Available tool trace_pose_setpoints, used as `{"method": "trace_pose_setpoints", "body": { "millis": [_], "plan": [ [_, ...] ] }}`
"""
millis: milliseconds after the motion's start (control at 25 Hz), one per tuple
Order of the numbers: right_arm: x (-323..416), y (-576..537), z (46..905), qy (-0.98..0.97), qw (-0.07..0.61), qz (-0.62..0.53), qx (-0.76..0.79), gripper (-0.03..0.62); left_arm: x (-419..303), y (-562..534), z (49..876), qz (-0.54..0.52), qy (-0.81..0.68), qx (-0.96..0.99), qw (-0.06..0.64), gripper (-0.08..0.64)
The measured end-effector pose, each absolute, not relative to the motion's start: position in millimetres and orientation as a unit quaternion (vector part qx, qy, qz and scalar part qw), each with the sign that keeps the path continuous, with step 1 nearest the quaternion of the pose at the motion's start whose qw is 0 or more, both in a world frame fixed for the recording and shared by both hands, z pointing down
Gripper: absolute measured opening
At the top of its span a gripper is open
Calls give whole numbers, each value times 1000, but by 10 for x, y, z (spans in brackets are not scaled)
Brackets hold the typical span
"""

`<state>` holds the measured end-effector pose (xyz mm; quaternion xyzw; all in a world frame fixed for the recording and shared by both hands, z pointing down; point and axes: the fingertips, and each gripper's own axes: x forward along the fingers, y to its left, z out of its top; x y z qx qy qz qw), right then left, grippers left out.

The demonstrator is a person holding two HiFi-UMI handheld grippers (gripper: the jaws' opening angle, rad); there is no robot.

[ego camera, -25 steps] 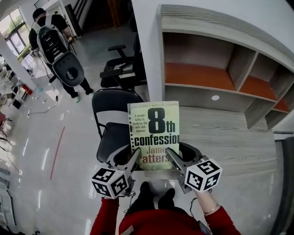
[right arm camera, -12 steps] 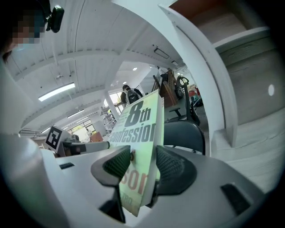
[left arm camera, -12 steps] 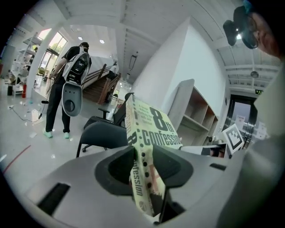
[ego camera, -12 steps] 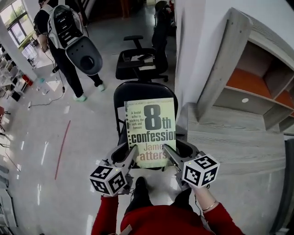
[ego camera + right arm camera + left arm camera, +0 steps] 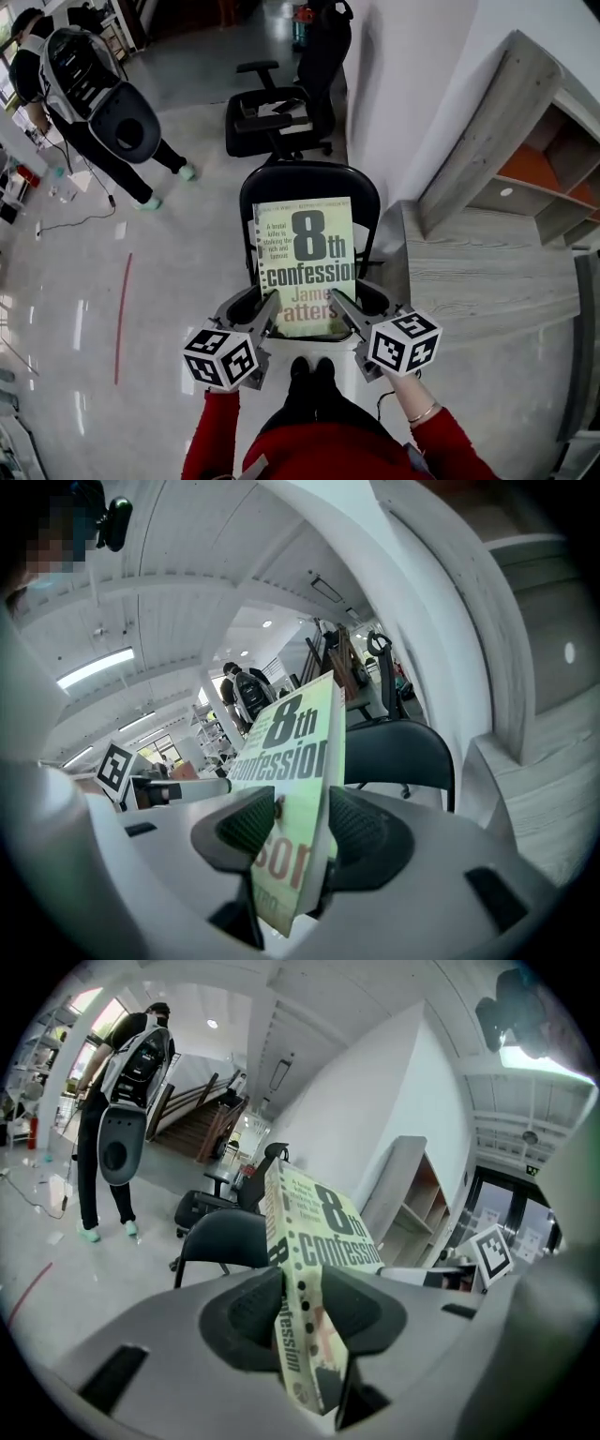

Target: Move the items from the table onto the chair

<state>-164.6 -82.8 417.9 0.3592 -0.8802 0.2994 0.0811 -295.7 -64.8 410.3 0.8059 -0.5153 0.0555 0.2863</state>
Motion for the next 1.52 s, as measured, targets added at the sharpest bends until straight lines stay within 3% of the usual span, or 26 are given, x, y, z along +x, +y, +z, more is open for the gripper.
{"method": "trace_pose_setpoints", "body": {
  "millis": [280,1080,1520],
  "plan": [
    [-1668,-982,4646,-859,99,337,372,189,-2980,-842,4566,80,-502,800,320,144],
    [-1552,-1089,7857,-769,155,488,383,189,-2882,-1023,7750,164,-477,736,452,141],
    [-1578,-1157,8309,-766,164,488,385,190,-2904,-1084,8235,167,-472,723,477,141]
  ]
}}
